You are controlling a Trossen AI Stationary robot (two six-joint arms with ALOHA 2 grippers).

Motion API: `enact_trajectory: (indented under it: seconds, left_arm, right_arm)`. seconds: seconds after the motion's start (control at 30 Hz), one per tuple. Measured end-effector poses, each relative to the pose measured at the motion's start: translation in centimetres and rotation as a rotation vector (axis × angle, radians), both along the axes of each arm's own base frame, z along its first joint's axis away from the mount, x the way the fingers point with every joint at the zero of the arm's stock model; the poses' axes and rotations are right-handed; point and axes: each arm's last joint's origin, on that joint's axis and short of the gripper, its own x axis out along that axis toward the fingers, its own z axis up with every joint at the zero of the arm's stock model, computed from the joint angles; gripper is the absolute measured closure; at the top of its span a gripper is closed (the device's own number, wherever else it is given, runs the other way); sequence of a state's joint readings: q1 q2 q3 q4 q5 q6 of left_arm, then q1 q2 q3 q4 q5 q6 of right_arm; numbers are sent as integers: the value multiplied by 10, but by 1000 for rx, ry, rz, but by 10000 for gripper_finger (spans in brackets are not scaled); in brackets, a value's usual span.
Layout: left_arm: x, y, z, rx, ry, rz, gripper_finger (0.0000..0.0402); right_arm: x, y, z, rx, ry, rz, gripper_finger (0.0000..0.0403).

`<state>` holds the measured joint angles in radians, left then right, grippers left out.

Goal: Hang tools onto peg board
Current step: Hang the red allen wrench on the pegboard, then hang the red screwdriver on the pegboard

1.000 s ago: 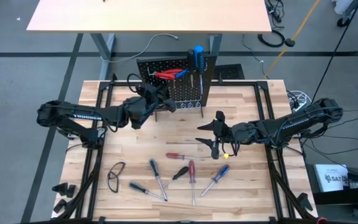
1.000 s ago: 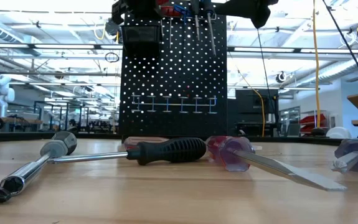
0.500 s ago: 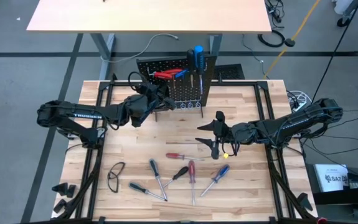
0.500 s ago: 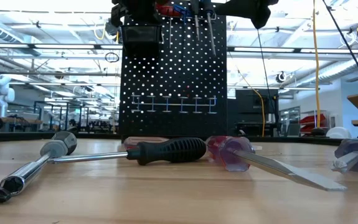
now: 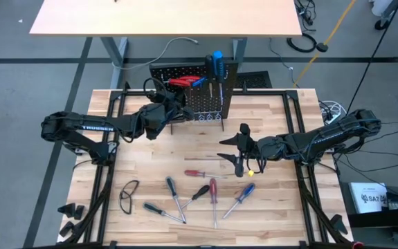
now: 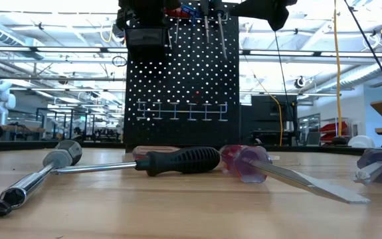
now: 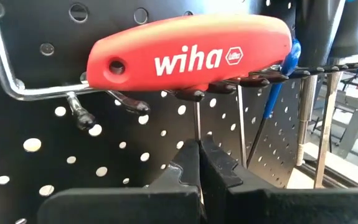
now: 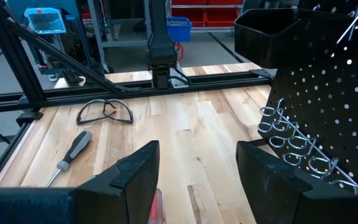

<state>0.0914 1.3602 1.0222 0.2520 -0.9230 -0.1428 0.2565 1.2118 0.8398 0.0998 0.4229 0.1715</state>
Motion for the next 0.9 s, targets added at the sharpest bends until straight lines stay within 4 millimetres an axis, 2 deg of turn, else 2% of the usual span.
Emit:
enact_trajectory:
  seconds: [0.17, 0.57, 0.9]
  left_arm:
    - [0, 0, 0, 15, 28, -2, 386]
    - [1, -6, -2, 61, 111, -13, 298]
    - [1, -17, 0, 133, 201, 10, 286]
  right_arm:
    - [0, 0, 0, 0, 0, 0, 197]
    - [0, 0, 0, -3, 1, 1, 197]
    - [0, 0, 0, -3, 1, 1, 197]
